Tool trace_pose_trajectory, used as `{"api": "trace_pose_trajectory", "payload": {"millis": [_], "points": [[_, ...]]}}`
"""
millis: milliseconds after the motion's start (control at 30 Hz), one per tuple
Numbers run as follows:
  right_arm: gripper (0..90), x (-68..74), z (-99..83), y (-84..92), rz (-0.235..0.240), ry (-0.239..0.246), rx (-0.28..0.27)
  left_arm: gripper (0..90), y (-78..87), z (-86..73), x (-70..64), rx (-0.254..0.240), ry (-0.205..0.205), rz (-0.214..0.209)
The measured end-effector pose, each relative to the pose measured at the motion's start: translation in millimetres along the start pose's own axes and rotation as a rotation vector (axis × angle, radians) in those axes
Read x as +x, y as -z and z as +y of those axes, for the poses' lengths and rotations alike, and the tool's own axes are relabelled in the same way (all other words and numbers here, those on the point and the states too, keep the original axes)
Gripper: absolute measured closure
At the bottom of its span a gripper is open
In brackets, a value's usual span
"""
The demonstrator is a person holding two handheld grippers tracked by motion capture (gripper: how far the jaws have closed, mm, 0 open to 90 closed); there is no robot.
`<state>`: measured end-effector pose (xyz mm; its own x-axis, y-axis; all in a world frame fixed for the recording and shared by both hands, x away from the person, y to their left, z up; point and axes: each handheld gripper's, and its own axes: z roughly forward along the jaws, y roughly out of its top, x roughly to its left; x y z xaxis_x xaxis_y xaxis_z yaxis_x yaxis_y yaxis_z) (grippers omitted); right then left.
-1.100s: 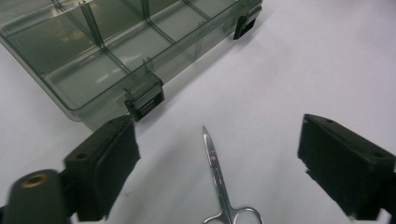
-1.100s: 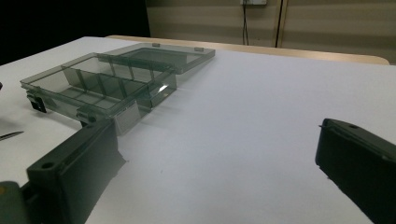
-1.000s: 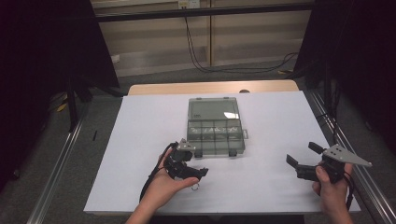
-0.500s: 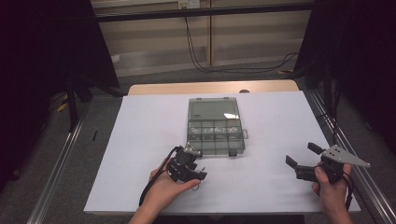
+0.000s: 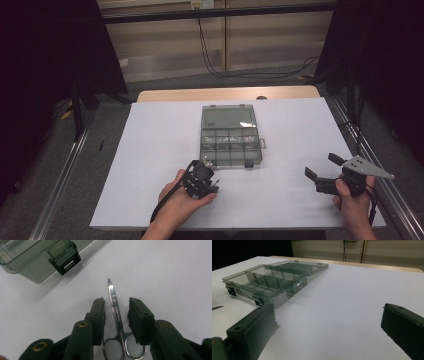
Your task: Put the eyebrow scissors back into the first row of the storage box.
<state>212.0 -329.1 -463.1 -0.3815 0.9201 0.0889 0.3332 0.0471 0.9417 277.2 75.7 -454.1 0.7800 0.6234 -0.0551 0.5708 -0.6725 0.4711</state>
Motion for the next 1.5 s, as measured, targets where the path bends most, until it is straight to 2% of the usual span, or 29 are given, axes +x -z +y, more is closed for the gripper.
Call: {"api": "trace_pose_trajectory", "payload": {"millis": [100, 167, 233, 300, 367, 433, 600, 667, 700, 733, 767, 800, 833, 867, 967, 1033, 1167, 1300, 1433, 1467, 1500], "points": [[0.0, -0.5, -0.2, -0.2, 0.0, -0.002, 0.001, 70.3, 1.3, 0.9, -1.4, 0.027, -0.003, 0.015], [0.0, -0.5, -0.4, -0.2, -0.003, -0.008, 0.005, 72.1, -0.1, 0.8, -3.3, 0.014, 0.007, 0.02], [0.0, -0.4, -0.5, -0.6, -0.004, -0.006, 0.004, 74.9, 0.2, 1.1, -3.6, 0.022, -0.005, 0.026], [0.0, 0.5, -0.5, -0.5, -0.001, -0.008, 0.008, 80.0, 0.8, 1.4, -4.3, 0.031, -0.015, 0.021], [0.0, 0.8, -0.5, -1.0, -0.002, 0.0, 0.005, 84.8, -0.1, 1.1, -7.1, 0.022, -0.005, 0.019], [0.0, 0.8, -0.5, -0.9, 0.001, -0.001, 0.006, 85.2, 0.4, 1.6, -6.3, 0.025, -0.021, 0.021], [0.0, -0.6, -0.9, -0.5, -0.006, -0.005, 0.008, 85.5, 1.4, 1.2, -2.0, 0.004, -0.014, 0.003], [0.0, -1.1, -0.9, -0.3, -0.008, -0.001, 0.006, 85.7, 3.6, 1.7, -0.1, -0.013, 0.0, -0.017], [0.0, -1.3, -0.9, -0.1, -0.008, -0.001, 0.006, 87.0, 7.5, 2.5, 2.8, -0.019, 0.005, -0.054], [0.0, -1.5, -0.9, -0.1, -0.008, 0.0, 0.006, 88.9, 9.1, 3.0, 1.9, -0.05, 0.037, -0.063], [0.0, -1.4, -0.9, -0.1, -0.009, -0.001, 0.006, 90.0, 11.6, 4.0, 1.1, -0.024, 0.005, -0.018], [0.0, -1.5, -1.0, -0.2, -0.009, -0.002, 0.007, 90.0, 11.3, 4.9, 0.8, -0.009, -0.007, 0.0], [0.0, -1.2, -1.1, -0.5, -0.007, -0.003, 0.007, 90.0, 9.9, 4.9, 2.9, 0.009, -0.008, -0.038], [0.0, -0.9, -1.2, -0.6, -0.006, -0.006, 0.01, 90.0, 8.2, 4.4, 2.4, 0.013, -0.002, -0.047], [0.0, -0.6, -1.4, -1.1, -0.006, -0.001, 0.011, 89.9, 6.9, 3.9, 0.7, -0.001, -0.004, -0.041], [0.0, -0.7, -1.4, -1.1, -0.007, -0.001, 0.01, 89.8, 6.4, 3.6, 0.8, -0.007, -0.001, -0.056], [0.0, -1.5, -1.7, -1.2, -0.007, -0.004, 0.011, 89.8, 6.6, 3.6, 1.3, -0.003, -0.009, -0.052], [0.0, -1.8, -1.9, -1.2, -0.009, -0.006, 0.01, 89.8, 6.7, 3.7, 4.2, 0.016, -0.008, -0.07], [0.0, -2.0, -1.8, -1.0, -0.008, -0.005, 0.008, 89.3, 4.0, 2.7, 6.9, 0.002, 0.008, -0.088], [0.0, -2.1, -1.8, -1.0, -0.009, -0.003, 0.007, 89.1, 4.3, 2.8, 7.1, 0.017, 0.005, -0.084], [0.0, -2.1, -1.8, -0.9, -0.009, -0.005, 0.008, 88.8, 3.3, 2.4, 7.0, 0.012, 0.01, -0.08]]}}
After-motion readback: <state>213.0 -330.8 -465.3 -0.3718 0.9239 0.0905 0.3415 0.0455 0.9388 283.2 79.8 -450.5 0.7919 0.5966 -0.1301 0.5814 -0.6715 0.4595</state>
